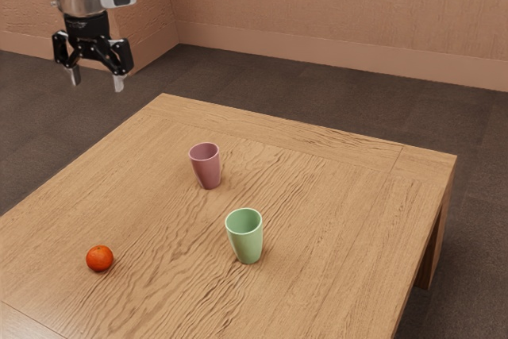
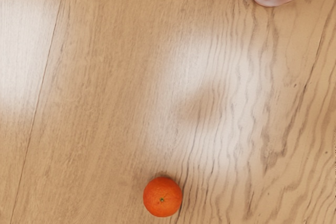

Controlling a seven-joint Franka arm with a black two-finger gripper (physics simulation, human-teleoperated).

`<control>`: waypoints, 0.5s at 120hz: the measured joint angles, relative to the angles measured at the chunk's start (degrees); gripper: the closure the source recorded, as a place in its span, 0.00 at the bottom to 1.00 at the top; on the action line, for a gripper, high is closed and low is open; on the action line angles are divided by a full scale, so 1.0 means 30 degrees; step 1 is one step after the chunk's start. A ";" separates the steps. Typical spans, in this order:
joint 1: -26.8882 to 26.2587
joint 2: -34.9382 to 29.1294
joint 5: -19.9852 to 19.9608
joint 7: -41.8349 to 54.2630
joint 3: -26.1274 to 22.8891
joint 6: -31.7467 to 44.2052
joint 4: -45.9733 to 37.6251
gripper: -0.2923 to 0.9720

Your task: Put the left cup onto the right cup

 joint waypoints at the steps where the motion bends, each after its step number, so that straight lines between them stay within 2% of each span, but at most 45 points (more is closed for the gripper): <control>1: -0.0056 0.0006 0.0004 0.0040 0.0001 0.0048 -0.0001 0.23; 26: -0.1953 0.0975 0.0204 0.0847 0.0080 0.1392 0.0119 0.23; 60: -0.1610 0.5561 0.0212 0.1670 0.0067 0.4305 0.1641 0.23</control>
